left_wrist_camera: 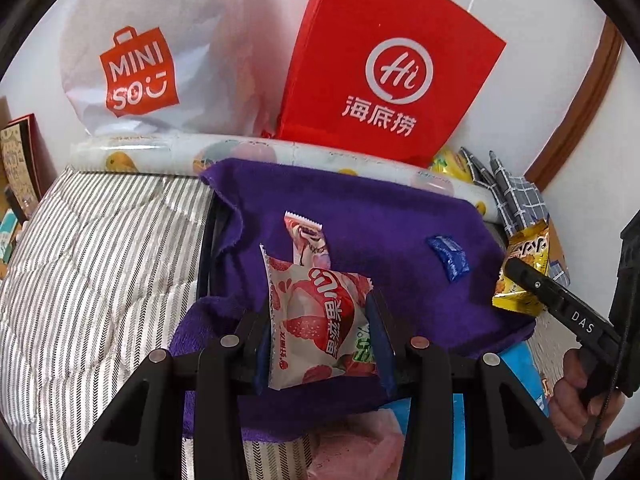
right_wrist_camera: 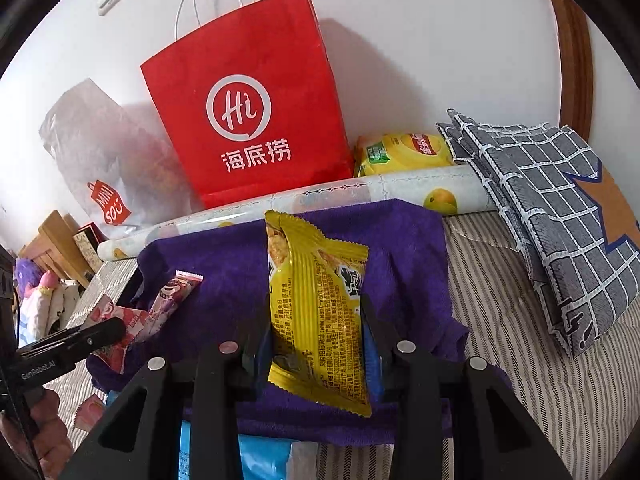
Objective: Organize snacks
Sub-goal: 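Lower both bags onto the purple towel and open both grippers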
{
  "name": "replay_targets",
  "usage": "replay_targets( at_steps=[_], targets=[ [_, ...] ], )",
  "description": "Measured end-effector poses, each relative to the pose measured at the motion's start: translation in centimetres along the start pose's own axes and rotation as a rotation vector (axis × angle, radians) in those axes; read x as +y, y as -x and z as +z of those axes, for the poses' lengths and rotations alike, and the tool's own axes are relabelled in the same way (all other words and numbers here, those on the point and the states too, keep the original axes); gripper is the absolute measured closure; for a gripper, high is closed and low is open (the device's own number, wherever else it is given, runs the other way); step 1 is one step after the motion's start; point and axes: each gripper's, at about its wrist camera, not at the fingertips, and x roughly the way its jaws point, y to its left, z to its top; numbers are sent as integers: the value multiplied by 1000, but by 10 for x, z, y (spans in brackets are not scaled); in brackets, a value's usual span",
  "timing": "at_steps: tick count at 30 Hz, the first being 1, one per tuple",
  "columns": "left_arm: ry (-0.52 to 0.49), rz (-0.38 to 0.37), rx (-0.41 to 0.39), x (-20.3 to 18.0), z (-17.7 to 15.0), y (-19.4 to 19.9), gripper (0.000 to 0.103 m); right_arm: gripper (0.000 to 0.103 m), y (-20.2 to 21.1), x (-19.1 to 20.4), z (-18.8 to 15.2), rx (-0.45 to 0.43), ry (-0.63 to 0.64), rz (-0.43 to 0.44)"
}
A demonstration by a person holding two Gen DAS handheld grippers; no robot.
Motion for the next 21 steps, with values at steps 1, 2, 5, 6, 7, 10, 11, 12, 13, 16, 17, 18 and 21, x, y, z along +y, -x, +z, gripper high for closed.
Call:
replay_targets(
  at_steps=[1,2,5,6,7,10,11,12,13,16,17,18,21],
  targets=[
    [-1,3,2,0,0,-1,61,67,0,0,0,1,1,0],
    [-1,5,3,0,0,-1,61,66,0,0,0,0,1,0],
    [-2,10,12,1,0,-3,61,66,0,0,0,2,-2,0],
    [0,10,16,1,0,-3,61,66,0,0,0,3,-2,0],
    [2,8,20,1,0,-4,61,66,-1,0,0,6,-2,-1],
    [14,-4,33,4,0,-6,61,66,-3,0,0,16,-4,-6],
    [20,-10,39,5,0,-6,61,66,-3,0,0,20,-4,-8],
    [24,-14,41,5,0,-7,61,66,-3,0,0,22,-4,-9],
    [28,-16,45,6,0,-7,61,66,-4,-1,0,25,-4,-9],
    [34,-20,51,6,-1,-8,61,66,-5,-1,0,30,-4,-16],
    [36,-21,52,6,-1,-8,61,66,-5,-1,0,33,-4,-16],
    [37,-22,52,6,-1,-8,61,66,-6,-1,0,34,-5,-17],
    [36,-21,52,6,-1,-8,61,66,-7,-1,0,37,-6,-19]
  ],
)
